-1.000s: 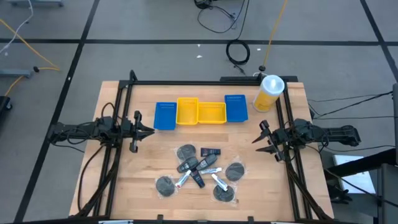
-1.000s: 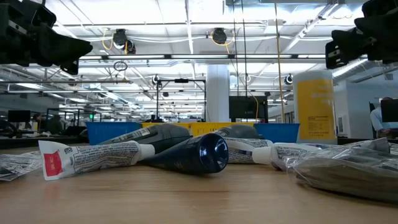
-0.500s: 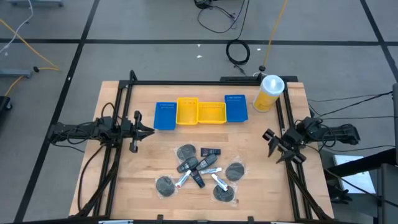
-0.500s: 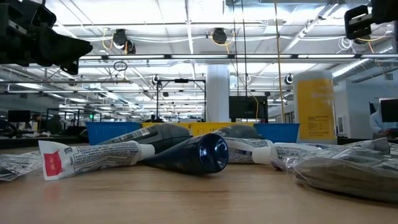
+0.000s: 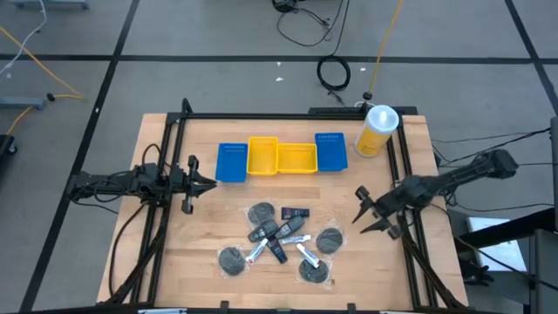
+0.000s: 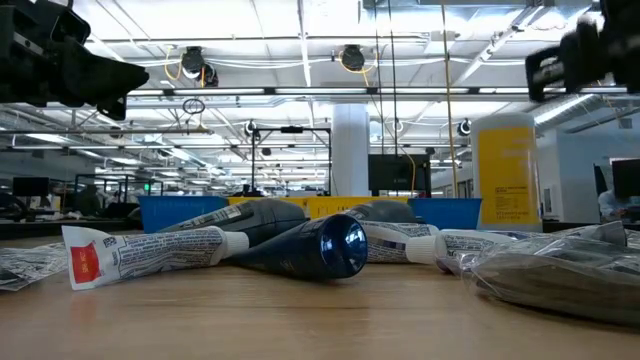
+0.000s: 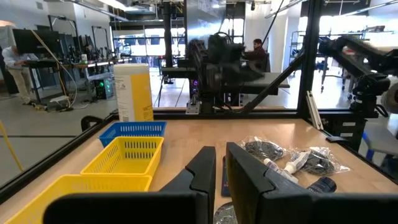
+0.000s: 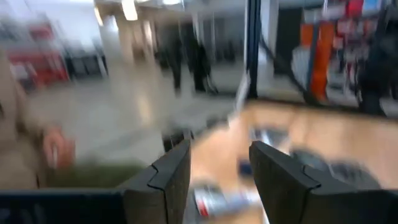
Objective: Pick & Place Travel size toiletries
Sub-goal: Put the hairbrush into the right blue basket
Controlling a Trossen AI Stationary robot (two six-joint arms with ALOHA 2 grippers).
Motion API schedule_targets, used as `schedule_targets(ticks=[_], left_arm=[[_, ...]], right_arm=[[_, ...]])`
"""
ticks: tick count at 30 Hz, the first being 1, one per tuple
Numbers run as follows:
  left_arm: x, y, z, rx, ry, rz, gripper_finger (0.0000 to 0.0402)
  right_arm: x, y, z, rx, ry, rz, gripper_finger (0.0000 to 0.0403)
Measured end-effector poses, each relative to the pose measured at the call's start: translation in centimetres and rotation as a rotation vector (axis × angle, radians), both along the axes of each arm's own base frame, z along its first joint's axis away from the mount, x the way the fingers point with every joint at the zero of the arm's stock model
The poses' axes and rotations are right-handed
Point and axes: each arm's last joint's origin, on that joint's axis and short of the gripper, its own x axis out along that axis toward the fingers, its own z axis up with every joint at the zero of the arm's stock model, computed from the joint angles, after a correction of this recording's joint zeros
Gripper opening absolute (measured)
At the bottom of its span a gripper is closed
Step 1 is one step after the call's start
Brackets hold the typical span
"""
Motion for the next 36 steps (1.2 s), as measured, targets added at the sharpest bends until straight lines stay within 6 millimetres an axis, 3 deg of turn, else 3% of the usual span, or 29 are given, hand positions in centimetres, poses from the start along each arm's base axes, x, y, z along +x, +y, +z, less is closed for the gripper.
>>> schedule_targets(ticks=[4, 9, 14, 18, 24, 31, 36], left_arm=[[0.0, 0.0, 0.0, 0.000, 0.000, 0.000, 0.0037], [0.0, 0.0, 0.0, 0.000, 0.000, -0.001, 0.0037], [0.0, 0.0, 0.0, 0.000, 0.001, 0.000, 0.0037], [0.0, 0.0, 0.0, 0.000, 0.001, 0.000, 0.0037], [0.0, 0.0, 0.0, 0.000, 0.000, 0.000, 0.0037], [0.0, 0.0, 0.0, 0.000, 0.000, 0.000, 0.0037], [0.0, 0.0, 0.0, 0.000, 0.000, 0.000, 0.0037]], right_arm=[[2.4, 1.1, 0.4, -0.116, 0.150, -0.006, 0.0170], [5.3, 2.0, -0.6, -0.178, 0.493, -0.033, 0.0220], [7.7, 1.8, -1.3, -0.149, 0.790, -0.270, 0.0277], [8.3, 0.9, -1.9, 0.016, 1.021, -0.459, 0.0293], [8.3, 0.6, -3.1, 0.191, 1.164, -0.524, 0.0273], [8.7, 1.1, -4.3, 0.145, 1.174, -0.469, 0.0226], [8.7, 1.8, -4.6, 0.069, 1.140, -0.472, 0.0167]])
